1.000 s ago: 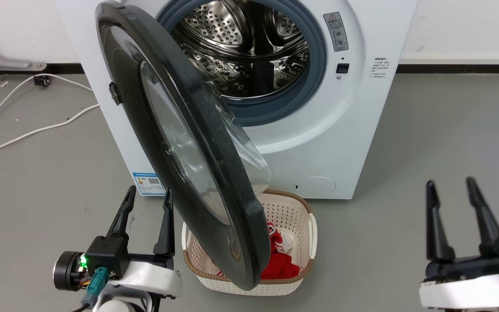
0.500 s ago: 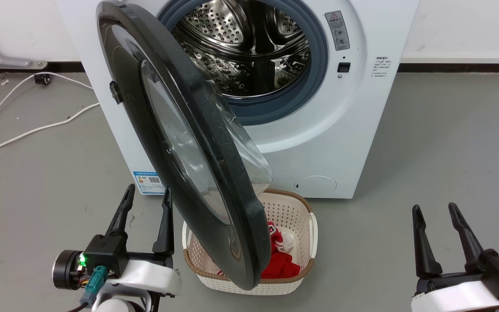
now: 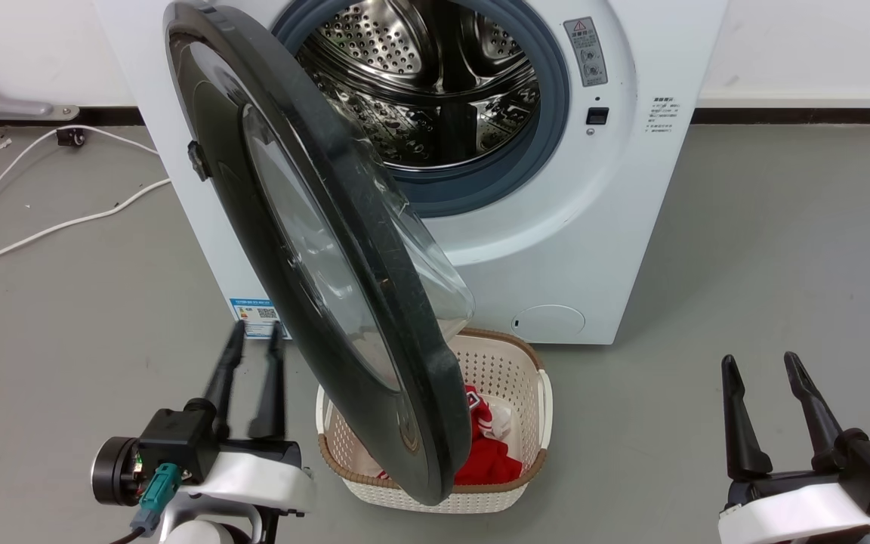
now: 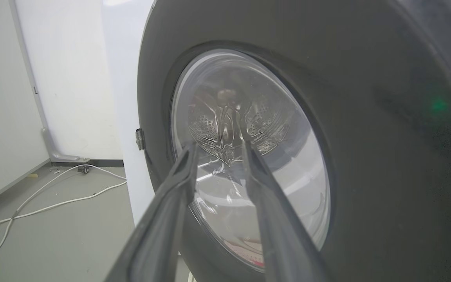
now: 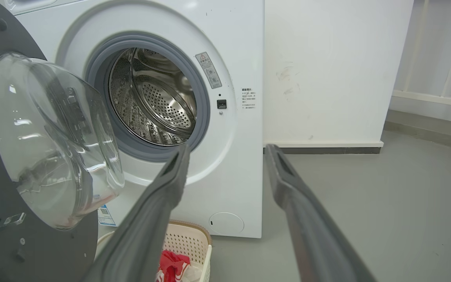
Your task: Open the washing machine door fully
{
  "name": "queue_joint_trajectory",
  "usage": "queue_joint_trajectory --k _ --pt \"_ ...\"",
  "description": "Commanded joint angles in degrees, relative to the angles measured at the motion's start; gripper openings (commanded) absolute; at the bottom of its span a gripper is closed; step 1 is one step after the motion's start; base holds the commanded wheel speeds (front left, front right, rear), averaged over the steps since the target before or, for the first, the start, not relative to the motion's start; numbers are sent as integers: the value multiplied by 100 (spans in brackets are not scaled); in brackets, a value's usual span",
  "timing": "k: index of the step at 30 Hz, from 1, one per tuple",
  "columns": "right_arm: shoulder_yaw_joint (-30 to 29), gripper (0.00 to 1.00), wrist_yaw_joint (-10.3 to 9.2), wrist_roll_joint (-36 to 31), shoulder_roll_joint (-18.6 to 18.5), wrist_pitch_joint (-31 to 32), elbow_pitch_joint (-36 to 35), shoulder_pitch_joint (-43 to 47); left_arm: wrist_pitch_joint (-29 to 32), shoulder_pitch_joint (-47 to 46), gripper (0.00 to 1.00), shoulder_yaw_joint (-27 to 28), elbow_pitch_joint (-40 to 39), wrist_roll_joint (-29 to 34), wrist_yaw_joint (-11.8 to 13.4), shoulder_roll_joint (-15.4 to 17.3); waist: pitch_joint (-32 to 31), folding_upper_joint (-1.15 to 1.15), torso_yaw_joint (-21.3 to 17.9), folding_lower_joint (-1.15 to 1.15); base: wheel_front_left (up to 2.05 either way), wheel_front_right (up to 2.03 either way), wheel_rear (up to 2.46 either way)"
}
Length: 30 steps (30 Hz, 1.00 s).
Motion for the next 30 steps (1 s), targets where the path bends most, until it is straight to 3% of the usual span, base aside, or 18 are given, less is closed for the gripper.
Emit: queue_joint_trajectory --k 1,7,15,24,30 --pt "-2 100 -2 10 14 -29 11 -88 -12 -15 0 9 -18 -3 -27 -2 6 0 -2 0 0 0 0" --pt "-7 100 -2 31 14 -26 36 -117 -12 -58 0 16 -206 -44 -51 -2 22 0 -5 0 0 0 0" --pt "-27 100 -2 65 14 -3 47 -126 -12 -201 0 78 -1025 147 -29 -1 41 0 -7 0 0 0 0" --pt "-11 100 -2 140 15 5 104 -123 -10 -449 0 140 -2957 580 111 10 45 0 -51 0 0 0 0" --pt "-10 100 -2 189 15 -5 130 -97 -7 -499 0 -240 -3765 649 16 19 40 0 -64 0 0 0 0"
